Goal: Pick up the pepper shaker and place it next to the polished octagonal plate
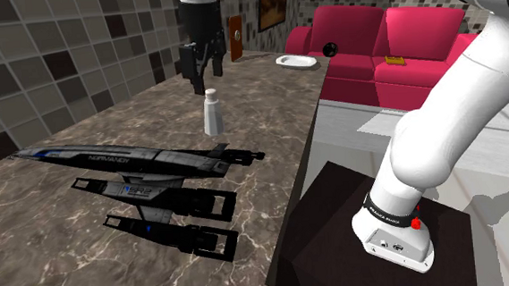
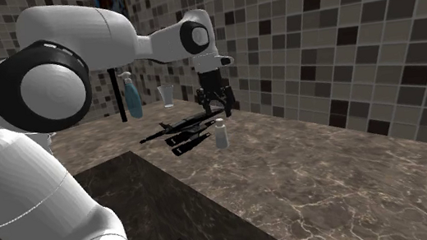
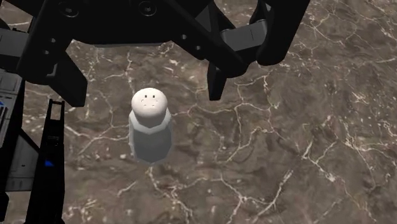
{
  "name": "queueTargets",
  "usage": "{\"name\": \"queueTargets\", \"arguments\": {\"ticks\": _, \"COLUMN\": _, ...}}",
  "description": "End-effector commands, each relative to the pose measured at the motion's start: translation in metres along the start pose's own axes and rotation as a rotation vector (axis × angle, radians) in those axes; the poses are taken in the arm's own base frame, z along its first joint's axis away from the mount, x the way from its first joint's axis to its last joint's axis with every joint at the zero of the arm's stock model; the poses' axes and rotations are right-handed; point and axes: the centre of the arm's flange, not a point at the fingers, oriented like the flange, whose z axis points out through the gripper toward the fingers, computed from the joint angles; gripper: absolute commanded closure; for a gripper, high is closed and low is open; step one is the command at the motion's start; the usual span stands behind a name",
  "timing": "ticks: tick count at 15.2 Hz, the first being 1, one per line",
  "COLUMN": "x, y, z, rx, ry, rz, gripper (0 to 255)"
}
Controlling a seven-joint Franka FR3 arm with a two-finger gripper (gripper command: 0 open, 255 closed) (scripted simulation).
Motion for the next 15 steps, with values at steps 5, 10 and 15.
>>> {"name": "queueTargets", "arguments": {"ticks": 5, "x": 0.004, "y": -0.006, "z": 0.027, "rx": -0.001, "ry": -0.002, "rz": -0.004, "gripper": 0}}
{"name": "queueTargets", "arguments": {"ticks": 10, "x": 0.004, "y": -0.006, "z": 0.041, "rx": -0.001, "ry": -0.002, "rz": -0.004, "gripper": 0}}
{"name": "queueTargets", "arguments": {"ticks": 15, "x": 0.004, "y": -0.006, "z": 0.041, "rx": -0.001, "ry": -0.002, "rz": -0.004, "gripper": 0}}
